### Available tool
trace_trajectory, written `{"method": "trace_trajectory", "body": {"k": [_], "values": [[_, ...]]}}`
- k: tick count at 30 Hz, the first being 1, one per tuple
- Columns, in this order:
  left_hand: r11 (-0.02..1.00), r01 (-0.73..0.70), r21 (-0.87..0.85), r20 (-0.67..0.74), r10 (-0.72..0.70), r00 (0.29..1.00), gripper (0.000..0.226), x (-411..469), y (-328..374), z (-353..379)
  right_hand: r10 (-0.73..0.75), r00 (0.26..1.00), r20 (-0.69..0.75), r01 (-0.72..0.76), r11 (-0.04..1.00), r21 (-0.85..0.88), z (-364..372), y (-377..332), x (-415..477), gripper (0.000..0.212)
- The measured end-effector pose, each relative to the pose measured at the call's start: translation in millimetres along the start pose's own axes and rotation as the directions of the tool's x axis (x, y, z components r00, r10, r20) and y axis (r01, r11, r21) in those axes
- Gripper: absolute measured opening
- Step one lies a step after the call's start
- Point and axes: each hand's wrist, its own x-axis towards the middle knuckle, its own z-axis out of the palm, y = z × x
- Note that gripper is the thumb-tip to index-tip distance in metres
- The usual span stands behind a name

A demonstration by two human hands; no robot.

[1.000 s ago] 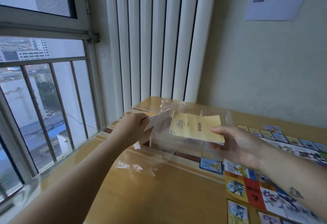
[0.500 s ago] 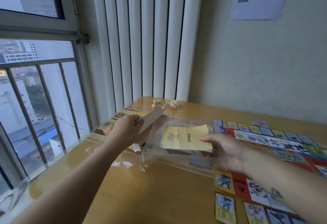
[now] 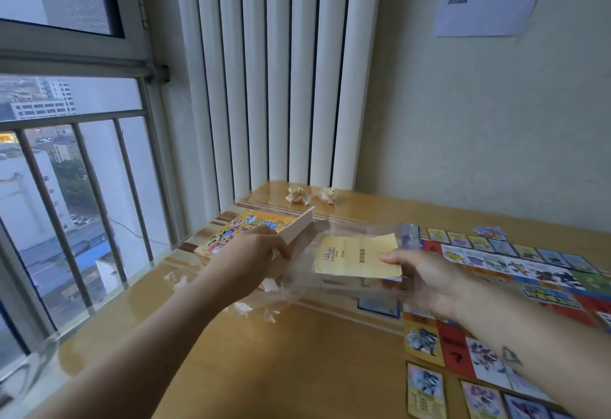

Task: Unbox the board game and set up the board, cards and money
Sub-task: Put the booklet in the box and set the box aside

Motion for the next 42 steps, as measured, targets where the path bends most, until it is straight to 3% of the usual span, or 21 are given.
{"method": "trace_trajectory", "body": {"k": [5, 13, 19, 25, 31, 38, 42], "values": [[1.000, 0.001, -0.002, -0.037, -0.001, 0.999, 0.023, -7.6, 5.1, 1.4, -0.006, 1.000, -0.002, 0.006, 1.000, 0.016, 2.8, 3.1, -1.7, 0.019], [0.999, 0.006, 0.043, 0.244, -0.016, 0.970, 0.073, -9.7, 16.6, -13.3, -0.032, 0.999, -0.040, 0.034, 0.999, 0.038, 9.4, 1.1, -5.8, 0.014], [0.999, 0.029, 0.023, 0.273, -0.035, 0.961, 0.082, -5.0, 20.4, -16.9, -0.049, 0.997, -0.063, 0.054, 0.995, 0.079, 18.7, 2.0, -10.2, 0.011], [0.999, 0.032, 0.009, 0.244, -0.033, 0.969, 0.082, -2.5, 24.4, -16.7, -0.101, 0.989, -0.105, 0.107, 0.992, 0.061, 27.8, 3.0, -11.1, 0.022], [1.000, -0.012, 0.003, 0.240, 0.011, 0.971, 0.074, -6.2, 37.4, -7.8, -0.132, 0.984, -0.119, 0.132, 0.991, -0.014, 38.4, 2.2, -11.5, 0.017], [0.989, -0.067, 0.132, 0.290, 0.027, 0.957, 0.041, -6.8, 44.4, -8.8, -0.143, 0.985, -0.097, 0.142, 0.990, -0.018, 40.4, 0.6, -12.5, 0.014], [0.983, -0.048, 0.177, 0.271, -0.002, 0.962, 0.053, -7.4, 42.1, -4.6, -0.146, 0.985, -0.087, 0.144, 0.989, -0.034, 43.6, 0.2, -12.9, 0.012]]}}
